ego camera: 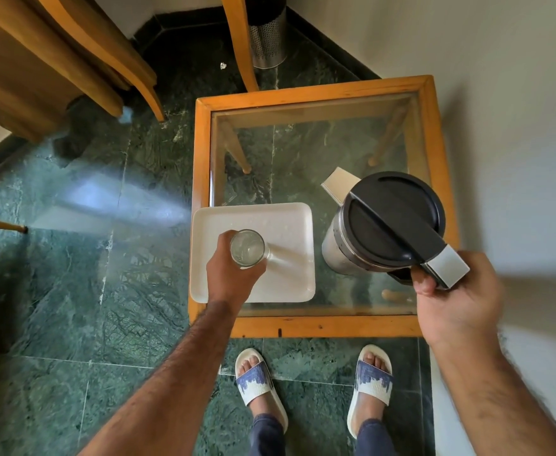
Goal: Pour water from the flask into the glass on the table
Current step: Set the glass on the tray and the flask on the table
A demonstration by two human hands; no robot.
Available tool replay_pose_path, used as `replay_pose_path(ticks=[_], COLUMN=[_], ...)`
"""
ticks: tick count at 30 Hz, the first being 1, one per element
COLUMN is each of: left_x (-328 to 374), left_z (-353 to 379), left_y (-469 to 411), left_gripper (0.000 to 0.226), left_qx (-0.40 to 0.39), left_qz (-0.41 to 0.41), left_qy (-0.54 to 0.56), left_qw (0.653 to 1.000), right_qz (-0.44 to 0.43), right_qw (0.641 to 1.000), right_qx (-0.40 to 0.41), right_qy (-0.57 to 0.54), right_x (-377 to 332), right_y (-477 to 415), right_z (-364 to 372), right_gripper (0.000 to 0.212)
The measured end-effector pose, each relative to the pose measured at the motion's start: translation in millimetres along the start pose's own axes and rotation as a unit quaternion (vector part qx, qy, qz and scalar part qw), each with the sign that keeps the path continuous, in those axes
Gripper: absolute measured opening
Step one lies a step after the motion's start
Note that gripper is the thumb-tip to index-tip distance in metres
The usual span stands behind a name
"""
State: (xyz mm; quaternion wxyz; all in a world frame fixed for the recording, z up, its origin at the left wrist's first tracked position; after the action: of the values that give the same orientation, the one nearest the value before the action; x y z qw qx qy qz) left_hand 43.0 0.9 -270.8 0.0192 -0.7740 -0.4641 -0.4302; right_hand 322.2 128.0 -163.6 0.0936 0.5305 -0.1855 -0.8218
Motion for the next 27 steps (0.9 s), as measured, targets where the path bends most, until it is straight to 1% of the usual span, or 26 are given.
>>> replay_pose_path(ticks=[6, 10, 11, 13, 14, 16, 17, 18, 19, 20, 21, 22, 23, 24, 25, 26, 27], left_x=[-3, -6, -6, -8, -9, -11, -10, -10, -8, -6, -3, 1, 6, 10, 20, 29, 43], left_z=[0, 1, 1, 2, 2, 2, 3, 3, 3, 2, 1, -3, -8, -13, -22, -30, -38], left_y=[2, 3, 4, 3, 3, 4, 4, 5, 5, 6, 8, 12, 17, 20, 26, 28, 33], left_gripper=[0.064, 0.064, 0.065, 0.065, 0.065, 0.065, 0.066, 0.067, 0.069, 0.075, 0.086, 0.103, 0.117, 0.124, 0.125, 0.121, 0.116], left_qx=[0.001, 0.004, 0.005, 0.008, 0.010, 0.014, 0.013, 0.011, 0.005, -0.003, -0.012, -0.017, -0.017, -0.012, -0.001, 0.007, 0.014], left_qz=[-0.003, 0.001, 0.001, 0.006, 0.007, 0.004, 0.000, -0.002, -0.007, -0.009, -0.013, -0.010, -0.003, 0.024, 0.057, 0.101, 0.139], left_qy=[-0.006, -0.008, -0.010, -0.012, -0.013, -0.014, -0.011, -0.016, -0.022, -0.028, -0.034, -0.045, -0.067, -0.093, -0.123, -0.162, -0.199], left_qw=[1.000, 1.000, 1.000, 1.000, 1.000, 1.000, 1.000, 1.000, 1.000, 1.000, 0.999, 0.999, 0.998, 0.995, 0.991, 0.982, 0.970], right_qz=[-0.017, -0.031, -0.039, -0.082, -0.099, -0.081, -0.081, -0.077, -0.055, -0.051, -0.074, -0.086, -0.101, -0.135, -0.170, -0.209, -0.249], right_qw=[1.000, 0.998, 0.997, 0.985, 0.980, 0.987, 0.987, 0.987, 0.988, 0.986, 0.985, 0.986, 0.984, 0.974, 0.957, 0.931, 0.899], right_qx=[-0.015, -0.050, -0.060, -0.054, -0.051, -0.057, -0.077, -0.088, -0.103, -0.121, -0.114, -0.102, -0.084, -0.085, -0.098, -0.117, -0.138], right_qy=[0.008, 0.026, 0.040, 0.141, 0.164, 0.129, 0.115, 0.110, 0.102, 0.101, 0.107, 0.103, 0.122, 0.162, 0.216, 0.275, 0.332], right_x=[5, 9, 9, 12, 16, 23, 24, 24, 24, 23, 23, 16, 8, 1, -15, -28, -45], right_y=[-3, -2, 0, 0, -1, -2, -3, -3, -2, -1, -4, -4, -2, -4, -4, -5, -3], right_z=[-5, -12, -14, -23, -27, -27, -27, -23, -17, -17, -20, -20, -19, -19, -13, -7, 3], right_gripper=[0.043, 0.043, 0.042, 0.041, 0.051, 0.082, 0.090, 0.094, 0.096, 0.095, 0.090, 0.077, 0.051, 0.022, 0.028, 0.046, 0.057])
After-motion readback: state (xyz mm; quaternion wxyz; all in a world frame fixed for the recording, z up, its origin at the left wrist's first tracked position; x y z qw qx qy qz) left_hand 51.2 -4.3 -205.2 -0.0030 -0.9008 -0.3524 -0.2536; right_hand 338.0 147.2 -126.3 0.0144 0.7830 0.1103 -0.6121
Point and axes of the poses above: each hand's wrist, its own y-axis away from the middle knuckle, its own z-axis out of the palm, x = y × z, the point moved 2 cm from there along -y, towards the middle knuckle, and after that the axes turned 4 degrees about -z, right-handed, at the moved point
